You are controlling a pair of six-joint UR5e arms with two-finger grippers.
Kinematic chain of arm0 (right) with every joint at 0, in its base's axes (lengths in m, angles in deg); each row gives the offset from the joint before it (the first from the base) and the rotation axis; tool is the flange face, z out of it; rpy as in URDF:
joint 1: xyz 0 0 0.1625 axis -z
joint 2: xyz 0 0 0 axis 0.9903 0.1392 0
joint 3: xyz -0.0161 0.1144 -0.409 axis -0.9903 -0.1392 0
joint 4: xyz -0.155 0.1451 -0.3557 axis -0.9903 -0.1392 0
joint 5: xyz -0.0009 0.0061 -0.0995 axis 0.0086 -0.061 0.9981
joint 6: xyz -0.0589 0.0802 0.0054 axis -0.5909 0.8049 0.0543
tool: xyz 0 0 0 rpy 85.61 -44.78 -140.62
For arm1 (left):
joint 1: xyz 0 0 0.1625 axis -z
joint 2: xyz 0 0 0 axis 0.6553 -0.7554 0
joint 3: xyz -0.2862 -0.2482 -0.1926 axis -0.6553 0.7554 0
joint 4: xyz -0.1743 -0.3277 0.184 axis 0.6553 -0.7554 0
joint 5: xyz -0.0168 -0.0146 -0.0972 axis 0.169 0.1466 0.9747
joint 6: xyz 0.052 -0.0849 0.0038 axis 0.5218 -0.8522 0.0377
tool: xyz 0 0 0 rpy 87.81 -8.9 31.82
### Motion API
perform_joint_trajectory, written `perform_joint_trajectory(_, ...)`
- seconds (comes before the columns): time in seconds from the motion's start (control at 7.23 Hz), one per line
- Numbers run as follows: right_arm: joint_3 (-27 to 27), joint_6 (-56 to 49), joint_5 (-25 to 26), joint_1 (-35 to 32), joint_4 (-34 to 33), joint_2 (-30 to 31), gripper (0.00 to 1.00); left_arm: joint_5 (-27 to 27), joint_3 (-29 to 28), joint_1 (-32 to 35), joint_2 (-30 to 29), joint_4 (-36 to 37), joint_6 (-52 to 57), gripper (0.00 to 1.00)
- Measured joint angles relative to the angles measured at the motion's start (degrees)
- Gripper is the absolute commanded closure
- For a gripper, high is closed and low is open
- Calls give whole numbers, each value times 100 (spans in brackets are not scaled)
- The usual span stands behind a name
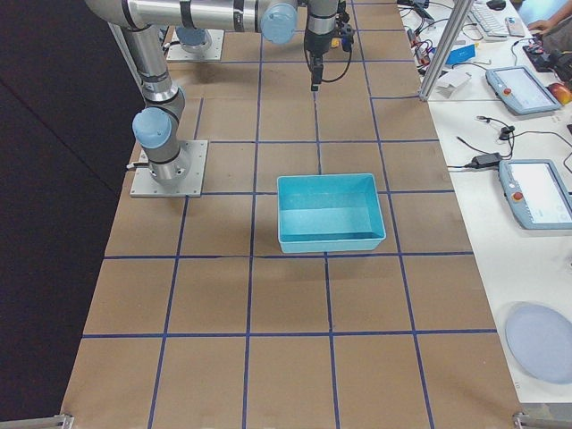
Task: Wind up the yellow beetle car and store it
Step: 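Keep dragging the car backward, rear first, with the left gripper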
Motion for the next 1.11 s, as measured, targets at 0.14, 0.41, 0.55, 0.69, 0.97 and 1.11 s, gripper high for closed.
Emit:
perform_joint_trajectory(0.14,0,0,0,0,0,0,0,1,-2,-33,-3,2,34,100)
perform_joint_trajectory(0.41,0,0,-5,0,2,-5,0,-1,-7,-56,-5,4,76,100)
perform_joint_trajectory(0.55,0,0,-3,0,4,-8,0,-5,-8,-59,-5,4,82,100)
perform_joint_trajectory(0.69,0,0,0,1,2,-8,0,-7,-8,-60,-5,4,86,100)
perform_joint_trajectory(0.97,0,0,3,3,0,-6,0,-8,-9,-61,-8,4,91,100)
perform_joint_trajectory(1.11,0,0,3,6,0,-6,0,-8,-9,-61,-9,4,90,100)
